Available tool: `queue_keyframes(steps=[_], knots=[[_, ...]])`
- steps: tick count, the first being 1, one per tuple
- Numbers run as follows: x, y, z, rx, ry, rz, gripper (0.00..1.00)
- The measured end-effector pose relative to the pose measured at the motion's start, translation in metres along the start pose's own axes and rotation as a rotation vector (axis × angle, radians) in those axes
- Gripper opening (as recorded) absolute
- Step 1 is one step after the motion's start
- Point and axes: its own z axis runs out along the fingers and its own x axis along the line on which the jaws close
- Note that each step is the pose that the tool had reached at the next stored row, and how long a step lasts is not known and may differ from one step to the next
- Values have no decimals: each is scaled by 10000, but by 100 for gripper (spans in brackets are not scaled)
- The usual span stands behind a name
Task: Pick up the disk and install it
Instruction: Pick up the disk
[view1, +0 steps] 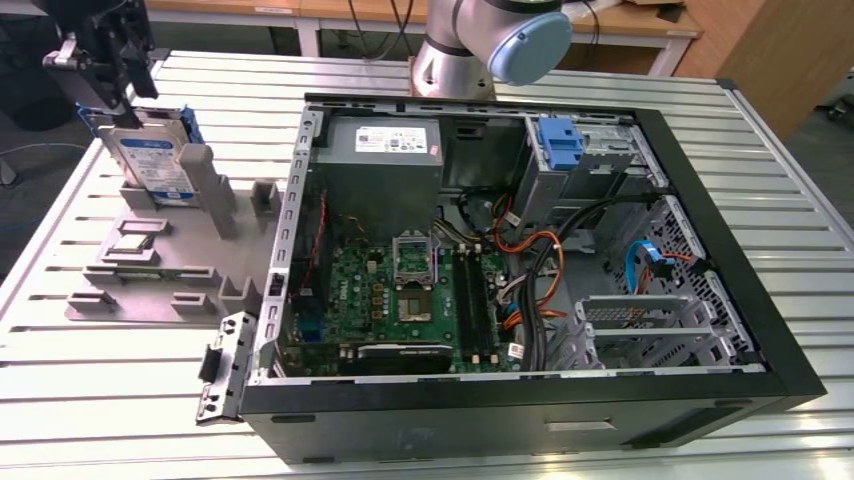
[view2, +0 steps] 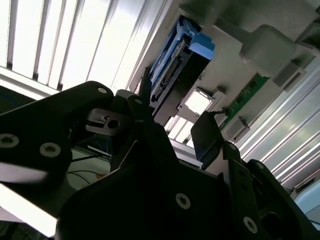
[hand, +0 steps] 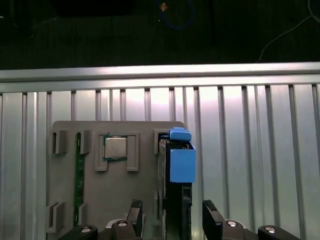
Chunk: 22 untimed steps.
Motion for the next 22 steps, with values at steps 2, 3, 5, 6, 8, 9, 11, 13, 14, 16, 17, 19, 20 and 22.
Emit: queue_keyframes(steps=[2,3,5,6,8,9,11,13,14,16,17,19,20,22], knots=[[-4,0,11,-1,9,-165,59],[-8,0,17,0,12,-229,59],[-19,2,32,4,18,-340,59],[-23,3,41,9,20,-384,59],[-30,7,64,21,25,-474,59],[-33,8,78,29,27,-522,59],[-32,10,101,48,23,-625,59],[-32,13,121,67,12,-722,59],[-32,15,132,76,7,-769,59],[-31,20,154,88,-6,-866,59],[-31,22,167,92,-11,-915,59],[-30,28,193,99,-22,-1018,59],[-30,30,206,102,-24,-1066,59],[-29,33,233,111,-23,-1160,59]])
